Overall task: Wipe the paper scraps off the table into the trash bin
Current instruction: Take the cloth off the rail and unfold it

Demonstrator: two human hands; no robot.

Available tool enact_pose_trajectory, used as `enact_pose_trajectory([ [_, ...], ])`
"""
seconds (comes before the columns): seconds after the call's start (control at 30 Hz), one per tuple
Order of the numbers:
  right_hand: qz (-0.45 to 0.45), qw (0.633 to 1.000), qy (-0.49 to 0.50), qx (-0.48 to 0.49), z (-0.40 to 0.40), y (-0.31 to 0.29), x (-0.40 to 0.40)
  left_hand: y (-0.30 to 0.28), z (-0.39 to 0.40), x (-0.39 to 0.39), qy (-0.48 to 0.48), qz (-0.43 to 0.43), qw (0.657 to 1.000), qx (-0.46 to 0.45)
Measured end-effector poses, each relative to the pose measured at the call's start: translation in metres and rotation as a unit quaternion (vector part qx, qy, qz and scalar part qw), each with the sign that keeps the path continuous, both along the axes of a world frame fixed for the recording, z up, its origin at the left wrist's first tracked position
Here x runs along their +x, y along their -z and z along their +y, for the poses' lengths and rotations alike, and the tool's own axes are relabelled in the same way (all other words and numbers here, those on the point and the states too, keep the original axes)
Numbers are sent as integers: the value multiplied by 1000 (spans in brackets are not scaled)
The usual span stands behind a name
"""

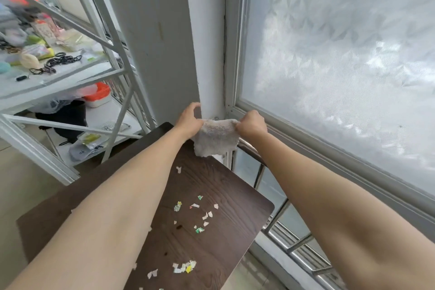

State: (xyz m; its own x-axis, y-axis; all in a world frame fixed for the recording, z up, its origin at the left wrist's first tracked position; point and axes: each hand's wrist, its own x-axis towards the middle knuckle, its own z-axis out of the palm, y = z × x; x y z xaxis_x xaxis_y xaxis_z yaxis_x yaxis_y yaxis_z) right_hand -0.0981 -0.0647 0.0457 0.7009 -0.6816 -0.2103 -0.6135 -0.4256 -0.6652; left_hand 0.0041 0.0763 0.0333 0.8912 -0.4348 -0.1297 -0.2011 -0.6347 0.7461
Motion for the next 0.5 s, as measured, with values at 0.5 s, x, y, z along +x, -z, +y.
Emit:
enact_pose_trajectory([
  [0.5,-63,965,-251,-41,140,-77,7,-90,170,-33,-51,-100,993,39],
])
